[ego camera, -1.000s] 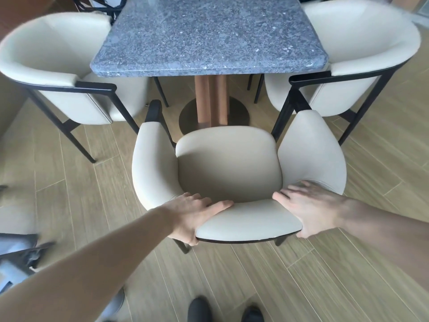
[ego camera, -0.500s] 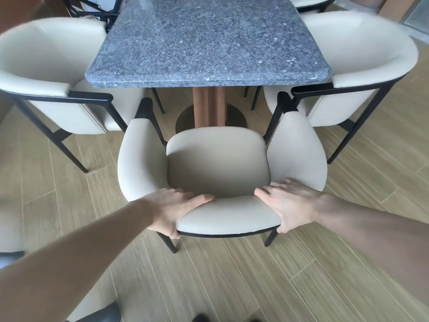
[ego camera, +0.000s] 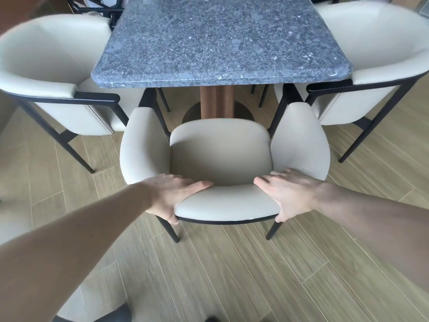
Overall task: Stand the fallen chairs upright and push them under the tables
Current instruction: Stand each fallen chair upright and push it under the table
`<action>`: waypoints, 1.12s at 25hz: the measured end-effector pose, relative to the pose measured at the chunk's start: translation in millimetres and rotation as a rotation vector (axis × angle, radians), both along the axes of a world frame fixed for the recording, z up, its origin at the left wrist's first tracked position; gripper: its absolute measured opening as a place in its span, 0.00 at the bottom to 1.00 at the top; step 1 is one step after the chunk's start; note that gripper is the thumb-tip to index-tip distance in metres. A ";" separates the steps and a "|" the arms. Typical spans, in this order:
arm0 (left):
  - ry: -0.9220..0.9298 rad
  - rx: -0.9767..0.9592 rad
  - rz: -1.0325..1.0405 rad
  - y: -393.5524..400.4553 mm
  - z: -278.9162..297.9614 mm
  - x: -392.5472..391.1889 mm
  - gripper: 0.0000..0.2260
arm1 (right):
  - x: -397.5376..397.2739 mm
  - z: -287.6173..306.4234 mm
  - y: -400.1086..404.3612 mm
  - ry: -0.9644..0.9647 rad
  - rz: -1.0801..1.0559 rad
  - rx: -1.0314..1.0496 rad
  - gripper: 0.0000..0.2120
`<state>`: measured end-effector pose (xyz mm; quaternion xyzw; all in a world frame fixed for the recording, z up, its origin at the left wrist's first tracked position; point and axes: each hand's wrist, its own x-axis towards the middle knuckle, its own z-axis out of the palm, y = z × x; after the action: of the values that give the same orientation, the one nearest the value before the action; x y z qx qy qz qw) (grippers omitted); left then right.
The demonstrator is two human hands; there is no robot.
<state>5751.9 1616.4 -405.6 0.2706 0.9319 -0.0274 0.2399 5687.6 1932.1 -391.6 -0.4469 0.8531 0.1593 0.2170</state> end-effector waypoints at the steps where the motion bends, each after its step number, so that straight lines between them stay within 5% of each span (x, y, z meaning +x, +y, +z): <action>1: 0.005 -0.015 0.000 -3.2 -0.7 -3.7 0.56 | -2.8 -0.6 -2.7 0.008 0.002 -0.004 0.33; 28: 0.008 -0.121 0.028 -17.5 3.6 -68.0 0.49 | -51.7 29.4 -27.1 -0.103 -0.117 0.086 0.41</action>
<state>5684.0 1598.9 -402.0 0.2423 0.9332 -0.0814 0.2525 5635.9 1905.0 -362.2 -0.3941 0.8579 0.1596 0.2885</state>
